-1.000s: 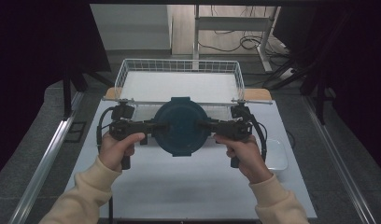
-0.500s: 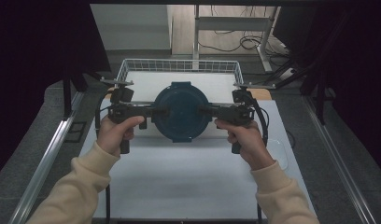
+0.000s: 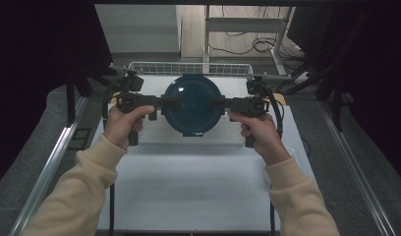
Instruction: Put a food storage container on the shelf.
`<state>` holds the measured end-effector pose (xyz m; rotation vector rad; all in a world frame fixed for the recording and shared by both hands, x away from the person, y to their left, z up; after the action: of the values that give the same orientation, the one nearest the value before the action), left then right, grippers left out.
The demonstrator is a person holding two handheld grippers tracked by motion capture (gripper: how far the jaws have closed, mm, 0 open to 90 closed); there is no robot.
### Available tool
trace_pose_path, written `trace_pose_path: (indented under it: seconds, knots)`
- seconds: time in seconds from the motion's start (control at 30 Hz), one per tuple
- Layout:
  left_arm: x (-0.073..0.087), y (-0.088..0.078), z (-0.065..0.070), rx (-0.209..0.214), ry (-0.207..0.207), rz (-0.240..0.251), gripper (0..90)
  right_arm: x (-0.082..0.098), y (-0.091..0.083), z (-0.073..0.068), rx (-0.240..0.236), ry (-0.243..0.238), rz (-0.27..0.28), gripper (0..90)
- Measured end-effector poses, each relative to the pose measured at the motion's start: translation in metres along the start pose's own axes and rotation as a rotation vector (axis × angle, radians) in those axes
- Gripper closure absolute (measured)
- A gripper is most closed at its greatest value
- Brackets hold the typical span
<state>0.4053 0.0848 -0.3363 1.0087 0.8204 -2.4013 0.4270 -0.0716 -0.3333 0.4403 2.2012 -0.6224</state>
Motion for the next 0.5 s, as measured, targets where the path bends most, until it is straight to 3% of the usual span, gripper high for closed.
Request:
trace_pose_path:
  seconds: [0.5]
  knots:
    - [-0.031, 0.008, -0.008, 0.017, -0.013, 0.004, 38.2, -0.029, 0.01, 0.004, 0.02, -0.008, 0.004, 39.7]
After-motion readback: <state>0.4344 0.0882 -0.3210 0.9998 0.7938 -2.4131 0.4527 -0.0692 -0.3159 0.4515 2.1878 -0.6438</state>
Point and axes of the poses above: each handheld gripper's, and its own axes: y roughly forward along the jaws, x roughly out of its underside, z roughly to its right, the point moved 10 cm from there along y, roughly forward along the jaws, and after that the axes turned 8 degrees about z, right-handed, at the moved point
